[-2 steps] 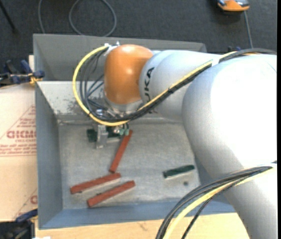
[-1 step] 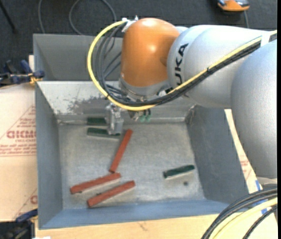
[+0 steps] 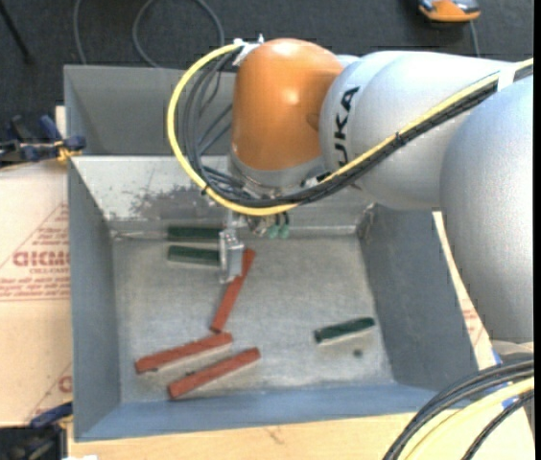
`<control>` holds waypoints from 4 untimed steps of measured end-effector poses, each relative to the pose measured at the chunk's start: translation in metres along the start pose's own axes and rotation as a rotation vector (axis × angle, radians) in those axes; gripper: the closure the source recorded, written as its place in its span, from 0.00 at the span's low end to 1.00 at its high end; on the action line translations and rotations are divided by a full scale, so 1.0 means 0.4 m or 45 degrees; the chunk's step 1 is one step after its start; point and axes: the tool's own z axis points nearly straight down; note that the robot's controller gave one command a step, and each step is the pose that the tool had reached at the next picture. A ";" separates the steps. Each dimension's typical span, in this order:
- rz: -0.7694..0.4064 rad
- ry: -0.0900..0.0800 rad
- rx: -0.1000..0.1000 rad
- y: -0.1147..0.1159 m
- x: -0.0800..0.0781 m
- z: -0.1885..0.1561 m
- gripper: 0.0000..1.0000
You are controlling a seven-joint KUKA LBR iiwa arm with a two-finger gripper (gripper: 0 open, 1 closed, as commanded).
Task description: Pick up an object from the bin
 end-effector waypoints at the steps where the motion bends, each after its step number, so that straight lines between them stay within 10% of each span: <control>1: -0.098 -0.004 0.001 -0.048 -0.060 0.304 0.00; 2: -0.162 0.001 -0.001 -0.006 -0.029 0.207 0.00; 3: -0.545 0.004 0.000 -0.052 0.223 0.298 0.00; 4: -0.543 0.003 -0.001 -0.051 0.222 0.297 1.00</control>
Offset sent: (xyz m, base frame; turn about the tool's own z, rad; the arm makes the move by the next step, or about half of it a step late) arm 0.0257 -0.0124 -0.1200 -0.0800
